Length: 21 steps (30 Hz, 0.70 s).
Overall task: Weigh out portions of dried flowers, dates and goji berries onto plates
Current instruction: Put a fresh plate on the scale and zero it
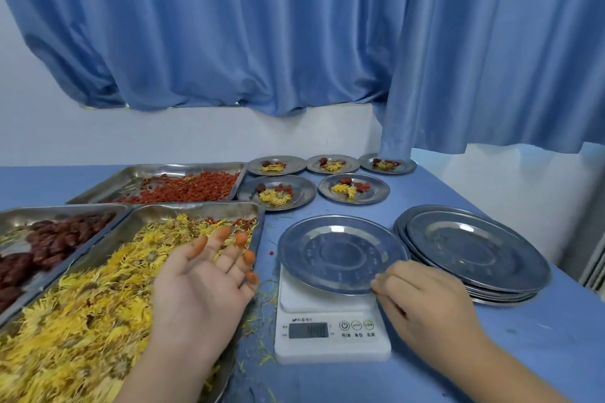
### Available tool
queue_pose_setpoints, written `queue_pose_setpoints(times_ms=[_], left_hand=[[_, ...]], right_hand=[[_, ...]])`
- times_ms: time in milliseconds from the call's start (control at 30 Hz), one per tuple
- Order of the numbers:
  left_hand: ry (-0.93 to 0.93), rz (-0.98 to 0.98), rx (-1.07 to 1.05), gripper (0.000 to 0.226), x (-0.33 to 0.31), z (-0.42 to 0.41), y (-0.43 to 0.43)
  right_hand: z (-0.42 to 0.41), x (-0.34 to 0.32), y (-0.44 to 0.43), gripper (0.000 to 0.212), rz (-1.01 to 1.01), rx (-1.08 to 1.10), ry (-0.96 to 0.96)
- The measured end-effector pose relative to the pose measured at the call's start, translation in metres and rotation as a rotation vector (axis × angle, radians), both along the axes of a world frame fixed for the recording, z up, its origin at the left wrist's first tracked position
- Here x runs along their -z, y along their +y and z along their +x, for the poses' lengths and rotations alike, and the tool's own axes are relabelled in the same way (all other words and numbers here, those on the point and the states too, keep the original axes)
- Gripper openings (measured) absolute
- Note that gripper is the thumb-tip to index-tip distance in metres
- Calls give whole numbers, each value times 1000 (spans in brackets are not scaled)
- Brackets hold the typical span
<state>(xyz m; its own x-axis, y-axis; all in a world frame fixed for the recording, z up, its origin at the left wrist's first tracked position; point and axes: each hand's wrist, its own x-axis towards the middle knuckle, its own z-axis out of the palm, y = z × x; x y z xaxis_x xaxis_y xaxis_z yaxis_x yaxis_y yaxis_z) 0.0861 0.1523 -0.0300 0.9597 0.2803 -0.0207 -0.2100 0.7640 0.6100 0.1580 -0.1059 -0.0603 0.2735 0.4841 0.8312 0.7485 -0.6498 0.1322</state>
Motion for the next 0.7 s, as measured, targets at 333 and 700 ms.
queue_pose_setpoints(times_ms=[333,700], left_hand=[[-3,100,6,33,-2,-5,-4],[64,139,-9,25,-1,-2,-2]], right_hand=[[-21,-7,1,24,-32,-27,311],[-40,-19,-21,53,-413,81,814]])
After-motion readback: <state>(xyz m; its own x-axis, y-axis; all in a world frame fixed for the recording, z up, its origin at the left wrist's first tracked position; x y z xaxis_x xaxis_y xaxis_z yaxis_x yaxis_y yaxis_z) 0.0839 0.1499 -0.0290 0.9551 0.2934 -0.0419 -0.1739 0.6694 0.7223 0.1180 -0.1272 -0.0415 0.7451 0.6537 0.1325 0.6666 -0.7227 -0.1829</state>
